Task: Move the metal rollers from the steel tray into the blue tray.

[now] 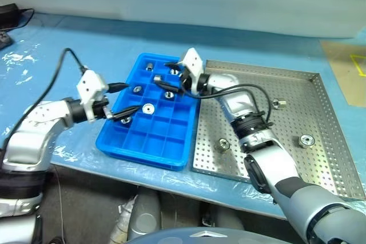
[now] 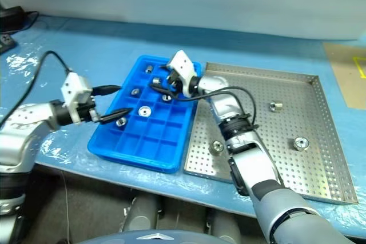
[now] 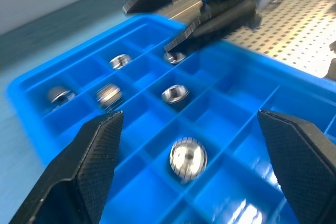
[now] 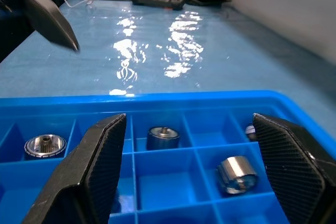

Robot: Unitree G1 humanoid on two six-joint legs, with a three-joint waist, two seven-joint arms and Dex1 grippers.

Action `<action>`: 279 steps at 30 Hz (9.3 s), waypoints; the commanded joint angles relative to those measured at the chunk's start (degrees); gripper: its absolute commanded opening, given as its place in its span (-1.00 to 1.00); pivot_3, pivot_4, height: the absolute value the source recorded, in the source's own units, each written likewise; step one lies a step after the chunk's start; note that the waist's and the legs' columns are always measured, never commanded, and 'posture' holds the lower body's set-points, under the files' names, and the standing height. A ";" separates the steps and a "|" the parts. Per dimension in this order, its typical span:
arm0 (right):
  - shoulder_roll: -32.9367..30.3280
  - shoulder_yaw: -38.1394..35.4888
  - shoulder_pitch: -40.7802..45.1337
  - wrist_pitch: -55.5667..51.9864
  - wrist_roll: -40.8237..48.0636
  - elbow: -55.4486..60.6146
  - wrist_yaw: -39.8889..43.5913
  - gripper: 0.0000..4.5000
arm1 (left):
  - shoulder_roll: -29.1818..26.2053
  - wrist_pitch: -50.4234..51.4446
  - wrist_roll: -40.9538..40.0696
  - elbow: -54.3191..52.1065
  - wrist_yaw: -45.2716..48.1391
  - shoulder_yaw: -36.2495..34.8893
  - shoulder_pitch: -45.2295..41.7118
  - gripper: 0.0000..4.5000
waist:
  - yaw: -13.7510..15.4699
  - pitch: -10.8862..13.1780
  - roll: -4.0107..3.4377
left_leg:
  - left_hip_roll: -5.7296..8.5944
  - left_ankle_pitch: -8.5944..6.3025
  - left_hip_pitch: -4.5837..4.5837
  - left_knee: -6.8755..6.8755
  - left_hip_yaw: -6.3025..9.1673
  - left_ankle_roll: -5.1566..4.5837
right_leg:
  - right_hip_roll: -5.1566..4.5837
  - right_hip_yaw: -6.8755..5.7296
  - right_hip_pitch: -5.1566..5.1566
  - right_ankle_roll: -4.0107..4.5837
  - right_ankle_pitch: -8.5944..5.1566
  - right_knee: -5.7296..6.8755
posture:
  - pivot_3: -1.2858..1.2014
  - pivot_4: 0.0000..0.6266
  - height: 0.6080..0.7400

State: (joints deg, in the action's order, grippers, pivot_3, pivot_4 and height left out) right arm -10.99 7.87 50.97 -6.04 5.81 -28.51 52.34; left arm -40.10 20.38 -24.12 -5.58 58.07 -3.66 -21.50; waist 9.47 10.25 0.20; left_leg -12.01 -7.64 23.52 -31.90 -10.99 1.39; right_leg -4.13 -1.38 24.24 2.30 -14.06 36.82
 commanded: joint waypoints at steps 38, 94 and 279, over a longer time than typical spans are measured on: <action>-16.03 -12.63 -9.85 6.01 -5.93 -18.36 -28.34 0.75 | 19.33 -17.27 8.88 28.83 14.99 12.50 -22.67 0.91 | -8.99 -0.01 -0.07 | 0.14 -0.61 0.11 -1.11 -0.43 -1.37 | -0.07 0.22 -0.35 -0.07 0.14 -0.03 | -0.15 -0.52 1.00; 8.30 13.75 -4.49 5.15 -2.76 -0.68 7.01 -0.44 | -7.46 8.49 -3.96 -18.58 -2.94 -20.04 19.64 0.91 | -1.01 0.09 -0.10 | -0.13 -0.51 0.12 -0.07 -0.02 -0.82 | -0.12 0.08 0.05 0.04 0.00 -0.30 | 0.37 -0.52 1.00; -24.04 -11.51 -43.15 -30.27 9.85 51.72 -7.66 0.63 | 19.64 -14.84 7.63 26.32 19.55 18.19 -20.26 0.91 | -7.38 -0.04 -0.30 | 0.17 -0.63 -0.40 -0.30 -0.43 -1.06 | -0.11 0.18 -0.98 -0.26 0.22 -1.01 | -0.27 -0.52 1.00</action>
State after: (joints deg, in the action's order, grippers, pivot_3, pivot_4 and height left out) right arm -34.56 -0.96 8.64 -35.08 13.92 18.76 46.24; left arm -21.08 7.78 -16.97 19.67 75.85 13.75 -40.41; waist 2.09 10.21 -0.10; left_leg -11.84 -8.28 23.11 -32.20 -11.41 0.31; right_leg -4.24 -1.19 23.26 2.04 -13.84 35.79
